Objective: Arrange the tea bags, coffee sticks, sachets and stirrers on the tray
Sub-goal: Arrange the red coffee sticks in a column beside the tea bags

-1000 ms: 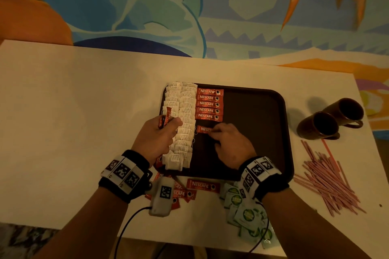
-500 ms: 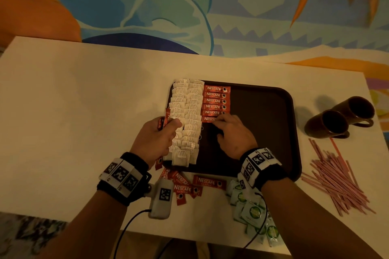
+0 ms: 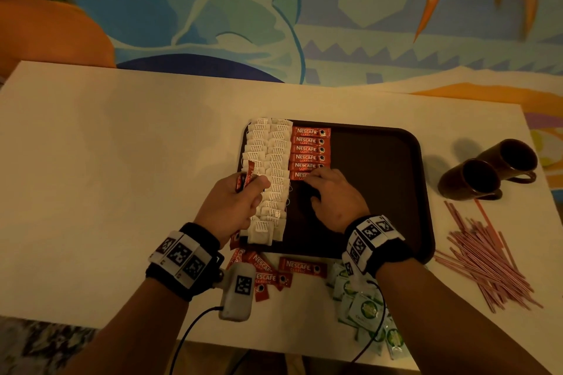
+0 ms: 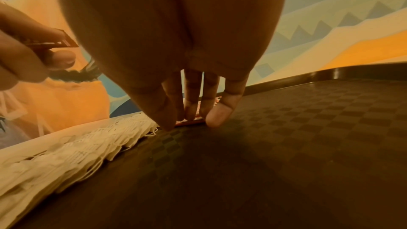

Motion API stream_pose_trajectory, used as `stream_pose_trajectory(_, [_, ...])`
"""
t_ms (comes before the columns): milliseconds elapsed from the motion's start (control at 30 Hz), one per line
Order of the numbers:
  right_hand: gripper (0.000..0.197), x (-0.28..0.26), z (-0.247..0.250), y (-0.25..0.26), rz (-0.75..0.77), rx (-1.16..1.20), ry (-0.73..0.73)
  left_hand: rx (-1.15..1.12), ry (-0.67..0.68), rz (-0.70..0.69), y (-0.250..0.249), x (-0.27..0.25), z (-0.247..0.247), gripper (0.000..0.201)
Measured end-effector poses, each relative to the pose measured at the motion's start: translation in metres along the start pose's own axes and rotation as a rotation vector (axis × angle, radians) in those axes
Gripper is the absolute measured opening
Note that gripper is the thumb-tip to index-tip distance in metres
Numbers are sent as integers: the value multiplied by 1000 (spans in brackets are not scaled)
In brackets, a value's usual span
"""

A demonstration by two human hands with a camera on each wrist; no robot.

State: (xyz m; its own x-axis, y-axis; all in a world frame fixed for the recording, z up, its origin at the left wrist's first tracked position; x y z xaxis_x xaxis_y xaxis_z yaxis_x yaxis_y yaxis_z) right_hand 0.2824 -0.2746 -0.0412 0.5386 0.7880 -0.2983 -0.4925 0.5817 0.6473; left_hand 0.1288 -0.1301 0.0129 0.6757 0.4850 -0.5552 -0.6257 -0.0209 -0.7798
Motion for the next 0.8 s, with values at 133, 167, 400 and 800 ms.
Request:
stream_pose_trajectory(133, [48, -2, 1, 3, 13, 13, 5, -8, 2, 9, 1, 1, 0, 34])
stream_pose_trajectory(167, [47, -2, 2, 4, 18, 21, 2, -9, 8, 15, 1, 1, 0, 30])
stream_pose_trajectory(400, [38, -17, 36, 32, 102, 486, -194, -84, 236, 23, -12, -8, -27, 23])
stream_pose_trajectory(800, [10, -29, 65, 37, 92, 865, -163, 62, 368, -157, -36, -11, -46, 28])
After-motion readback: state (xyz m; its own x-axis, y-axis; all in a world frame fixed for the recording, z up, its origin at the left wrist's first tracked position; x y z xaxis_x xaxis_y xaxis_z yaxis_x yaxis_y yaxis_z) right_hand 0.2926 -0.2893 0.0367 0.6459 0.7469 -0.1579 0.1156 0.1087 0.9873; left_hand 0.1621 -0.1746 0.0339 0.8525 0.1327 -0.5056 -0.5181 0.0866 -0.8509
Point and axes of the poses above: each hand's wrist, its own x-axis towards the middle knuckle, its own z-axis out of the back of the hand, y = z × x, the point moved 5 cm from there along x, towards the middle knuckle, and after that the axes turned 15 degrees about x, right-handed, at the moved point
